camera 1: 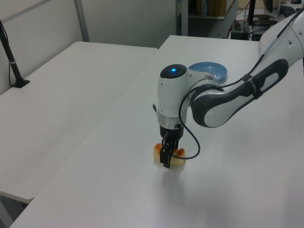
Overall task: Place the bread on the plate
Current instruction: 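Close the gripper on the bread roll, then lift the bread roll and carry it over the blue plate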
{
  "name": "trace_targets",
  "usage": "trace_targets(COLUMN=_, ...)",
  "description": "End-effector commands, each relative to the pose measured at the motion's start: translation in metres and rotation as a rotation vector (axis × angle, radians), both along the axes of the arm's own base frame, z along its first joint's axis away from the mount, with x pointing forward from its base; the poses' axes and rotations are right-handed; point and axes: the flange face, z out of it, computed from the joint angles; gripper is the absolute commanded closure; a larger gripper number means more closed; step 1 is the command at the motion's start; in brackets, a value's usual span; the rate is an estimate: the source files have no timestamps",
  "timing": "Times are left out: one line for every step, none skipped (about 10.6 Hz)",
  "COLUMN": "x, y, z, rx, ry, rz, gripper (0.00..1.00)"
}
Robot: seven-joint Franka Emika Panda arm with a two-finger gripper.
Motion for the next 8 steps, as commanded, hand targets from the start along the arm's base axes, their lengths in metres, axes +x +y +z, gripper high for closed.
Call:
trace_targets(x=-0.002, y=0.007, z=0.023, rx=-0.007, ry=-0.029, rz=0.003, gripper=0.54)
trace_targets(x=-0.005, y=0.0, z=0.038, rx=-0.023, ry=-0.001, rz=0.004, gripper=0.56)
trace_targets(x=-0.007, y=-0.012, z=0.06, rx=-0.039, ry=0.025, rz=0.026, gripper=0.57)
trace_targets(x=-0.011, y=-0.027, z=0.082, rx=-0.059, ry=0.068, rz=0.075, gripper=0.57)
trace_targets(x=-0.007, y=-0.055, z=0.106, rx=-0.073, ry=0.102, rz=0.098, gripper=0.57)
trace_targets(x=0.006, y=-0.097, z=0.124, rx=-0.079, ry=0.109, rz=0.086, gripper=0.57)
trace_targets(x=0.02, y=-0.142, z=0.143, rx=-0.089, ry=0.09, rz=0.081, gripper=0.57)
trace_targets(x=0.033, y=-0.191, z=0.16, rx=-0.123, ry=0.063, rz=0.074, gripper=0.57)
